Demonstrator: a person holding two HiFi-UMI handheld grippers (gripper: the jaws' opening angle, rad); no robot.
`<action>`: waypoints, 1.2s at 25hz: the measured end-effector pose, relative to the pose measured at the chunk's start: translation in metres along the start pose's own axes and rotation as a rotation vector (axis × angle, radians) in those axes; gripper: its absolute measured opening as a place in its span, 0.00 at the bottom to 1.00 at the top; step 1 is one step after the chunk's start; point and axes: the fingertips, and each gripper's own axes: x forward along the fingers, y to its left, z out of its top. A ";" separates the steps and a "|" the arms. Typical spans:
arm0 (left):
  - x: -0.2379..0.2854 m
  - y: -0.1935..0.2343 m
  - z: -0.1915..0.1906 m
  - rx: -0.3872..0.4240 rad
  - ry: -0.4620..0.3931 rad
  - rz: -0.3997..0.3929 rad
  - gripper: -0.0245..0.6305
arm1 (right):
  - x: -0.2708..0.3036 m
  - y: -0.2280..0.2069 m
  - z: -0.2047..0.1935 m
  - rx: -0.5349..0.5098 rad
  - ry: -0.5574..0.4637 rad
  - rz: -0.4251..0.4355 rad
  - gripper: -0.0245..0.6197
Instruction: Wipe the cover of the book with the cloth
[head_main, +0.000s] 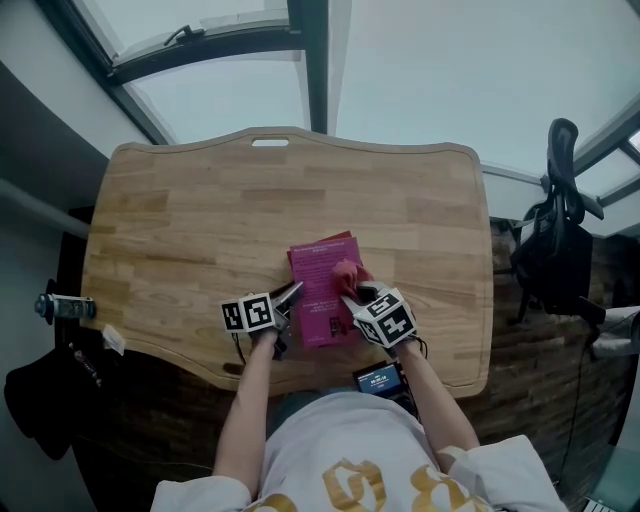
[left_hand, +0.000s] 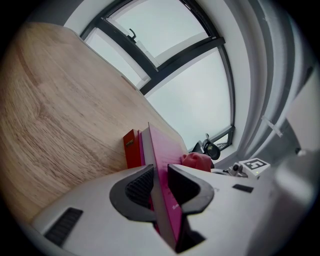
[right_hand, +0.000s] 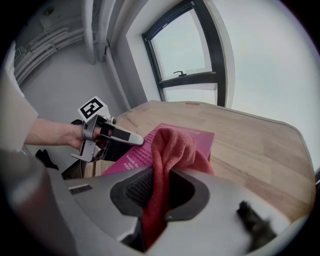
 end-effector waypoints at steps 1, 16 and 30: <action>0.000 0.000 -0.001 0.000 0.004 0.003 0.18 | 0.002 0.000 0.001 -0.003 0.005 -0.001 0.15; 0.003 0.002 0.004 -0.024 -0.041 0.002 0.19 | 0.021 -0.022 0.030 0.003 -0.009 0.006 0.15; 0.013 0.004 0.019 -0.040 -0.055 -0.005 0.19 | 0.042 -0.048 0.064 -0.044 0.007 -0.013 0.15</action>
